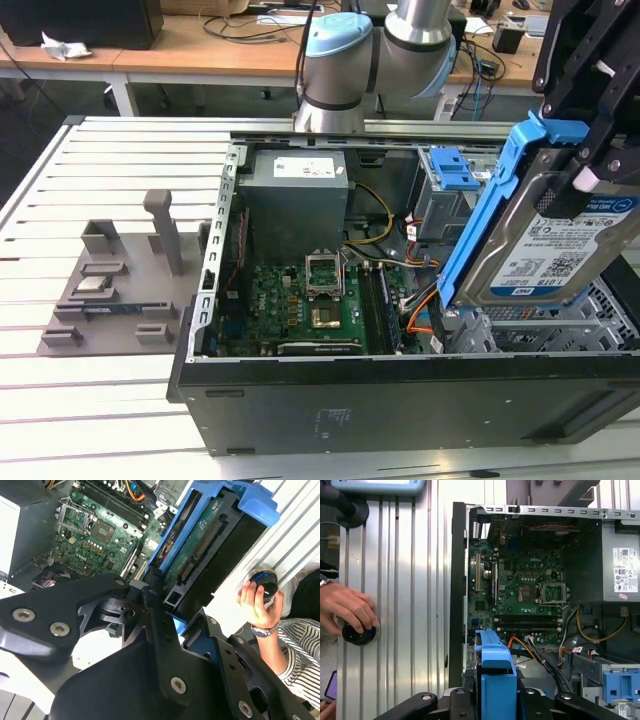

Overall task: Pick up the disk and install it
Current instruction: 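Pick up the disk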

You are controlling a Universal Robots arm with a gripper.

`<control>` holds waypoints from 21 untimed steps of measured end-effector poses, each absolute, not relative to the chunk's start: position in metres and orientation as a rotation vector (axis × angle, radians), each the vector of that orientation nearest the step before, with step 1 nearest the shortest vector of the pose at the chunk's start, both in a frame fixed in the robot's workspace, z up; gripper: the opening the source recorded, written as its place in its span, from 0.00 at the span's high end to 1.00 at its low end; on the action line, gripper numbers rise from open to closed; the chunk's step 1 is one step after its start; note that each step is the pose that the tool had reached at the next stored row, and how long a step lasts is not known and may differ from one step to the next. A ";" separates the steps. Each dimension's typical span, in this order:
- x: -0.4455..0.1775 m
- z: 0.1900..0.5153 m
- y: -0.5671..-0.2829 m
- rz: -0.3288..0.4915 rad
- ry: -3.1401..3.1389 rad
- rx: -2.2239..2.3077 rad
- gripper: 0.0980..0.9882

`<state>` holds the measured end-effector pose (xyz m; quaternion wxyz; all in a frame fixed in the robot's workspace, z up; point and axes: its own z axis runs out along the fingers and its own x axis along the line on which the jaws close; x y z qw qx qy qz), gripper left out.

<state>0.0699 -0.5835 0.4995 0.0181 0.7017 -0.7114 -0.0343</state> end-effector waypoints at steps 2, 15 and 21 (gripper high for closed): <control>0.071 0.497 -0.583 -0.106 -2.209 2.179 0.70; 0.088 0.489 -0.567 -0.106 -2.209 2.178 0.70; 0.102 0.486 -0.553 -0.104 -2.208 2.178 0.70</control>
